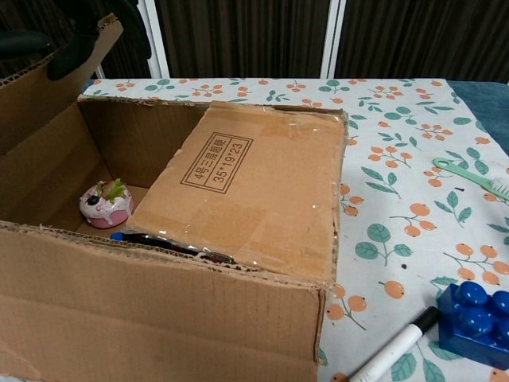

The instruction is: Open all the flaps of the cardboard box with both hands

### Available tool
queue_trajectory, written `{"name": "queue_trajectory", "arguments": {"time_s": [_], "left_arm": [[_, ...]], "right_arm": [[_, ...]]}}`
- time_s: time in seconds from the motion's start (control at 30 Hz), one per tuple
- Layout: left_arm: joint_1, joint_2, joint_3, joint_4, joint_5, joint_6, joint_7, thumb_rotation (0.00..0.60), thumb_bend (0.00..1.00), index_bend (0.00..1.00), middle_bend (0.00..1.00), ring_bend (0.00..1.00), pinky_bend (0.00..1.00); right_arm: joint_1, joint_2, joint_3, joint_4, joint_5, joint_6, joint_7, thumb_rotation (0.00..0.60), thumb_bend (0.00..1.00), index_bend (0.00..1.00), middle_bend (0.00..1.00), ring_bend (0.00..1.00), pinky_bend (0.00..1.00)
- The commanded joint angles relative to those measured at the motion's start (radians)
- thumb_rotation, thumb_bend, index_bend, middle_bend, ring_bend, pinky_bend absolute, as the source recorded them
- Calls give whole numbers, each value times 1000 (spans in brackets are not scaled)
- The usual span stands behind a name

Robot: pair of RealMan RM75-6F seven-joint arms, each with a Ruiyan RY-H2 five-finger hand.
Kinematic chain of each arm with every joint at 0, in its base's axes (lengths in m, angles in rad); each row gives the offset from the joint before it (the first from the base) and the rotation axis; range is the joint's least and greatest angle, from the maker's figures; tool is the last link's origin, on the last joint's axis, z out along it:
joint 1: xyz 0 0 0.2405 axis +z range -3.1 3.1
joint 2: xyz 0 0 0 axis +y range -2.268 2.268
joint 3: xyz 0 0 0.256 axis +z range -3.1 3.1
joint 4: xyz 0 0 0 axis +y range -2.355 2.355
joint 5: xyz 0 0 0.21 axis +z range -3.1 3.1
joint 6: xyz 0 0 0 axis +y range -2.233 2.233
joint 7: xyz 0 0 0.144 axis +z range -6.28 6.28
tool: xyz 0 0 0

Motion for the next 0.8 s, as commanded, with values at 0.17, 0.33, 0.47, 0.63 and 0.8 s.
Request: {"name": "queue_trajectory", "arguments": {"time_s": [0.17, 0.33, 0.47, 0.63, 0.8], "left_arm": [[6, 55, -5, -16, 0, -35, -22, 600, 608, 200, 551, 132, 62], [22, 87, -10, -18, 11, -35, -20, 600, 608, 200, 551, 132, 62], [36, 118, -20, -20, 10, -21, -41, 600, 608, 200, 551, 132, 62], [50, 164, -36, -29, 11, -14, -60, 600, 608, 201, 553, 132, 62], [55, 217, -49, -54, 16, -51, -86, 600, 607, 202, 562, 132, 61]], "right_arm": [[0, 1, 0, 1, -1, 1, 4, 600, 181, 0, 75, 171, 233], [0, 0, -1, 1, -3, 1, 4, 600, 180, 0, 75, 170, 233], [1, -2, -2, 2, -4, 1, 4, 600, 180, 0, 75, 171, 233], [2, -4, -4, 4, -2, -4, 3, 600, 181, 0, 75, 171, 233], [2, -2, -4, 3, -3, -3, 7, 600, 180, 0, 75, 170, 233]]}}
